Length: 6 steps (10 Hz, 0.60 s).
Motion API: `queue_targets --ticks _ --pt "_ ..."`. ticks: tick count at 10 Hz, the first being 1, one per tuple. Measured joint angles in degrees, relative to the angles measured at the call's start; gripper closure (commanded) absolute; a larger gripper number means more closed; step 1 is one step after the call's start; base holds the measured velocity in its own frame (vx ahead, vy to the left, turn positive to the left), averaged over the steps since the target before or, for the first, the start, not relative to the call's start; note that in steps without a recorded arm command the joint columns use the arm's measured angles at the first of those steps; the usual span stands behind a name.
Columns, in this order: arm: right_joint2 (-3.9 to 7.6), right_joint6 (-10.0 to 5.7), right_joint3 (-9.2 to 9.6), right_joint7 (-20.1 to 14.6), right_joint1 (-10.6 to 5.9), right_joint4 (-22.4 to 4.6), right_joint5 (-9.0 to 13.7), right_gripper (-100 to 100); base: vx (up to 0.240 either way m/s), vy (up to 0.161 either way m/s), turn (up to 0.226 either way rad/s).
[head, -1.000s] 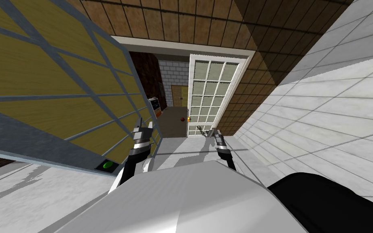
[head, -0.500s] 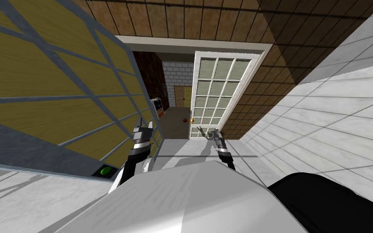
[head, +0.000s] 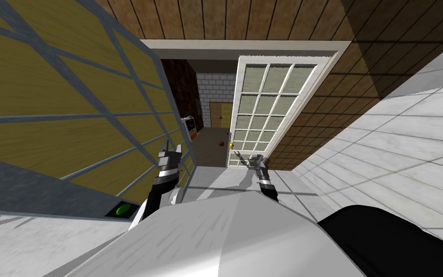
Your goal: Pull the door open
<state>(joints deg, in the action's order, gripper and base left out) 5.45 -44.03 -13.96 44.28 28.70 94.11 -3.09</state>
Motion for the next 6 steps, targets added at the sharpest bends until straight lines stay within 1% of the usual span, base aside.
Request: queue_targets --ticks 1,4,5,6 --pt "0.11 -0.31 -0.43 1.2 0.00 -1.2 -0.2 -100 0.127 0.025 0.074" --pt "-0.23 -1.24 -1.17 4.0 0.37 -3.8 -0.9 -100 0.131 0.024 0.065" --pt "-0.26 -1.39 -1.45 4.9 0.04 -4.9 -1.1 -100 0.098 0.004 0.084" --pt "-0.39 -1.86 -1.70 5.9 -0.05 -6.2 -1.3 -100 0.140 0.019 0.126"
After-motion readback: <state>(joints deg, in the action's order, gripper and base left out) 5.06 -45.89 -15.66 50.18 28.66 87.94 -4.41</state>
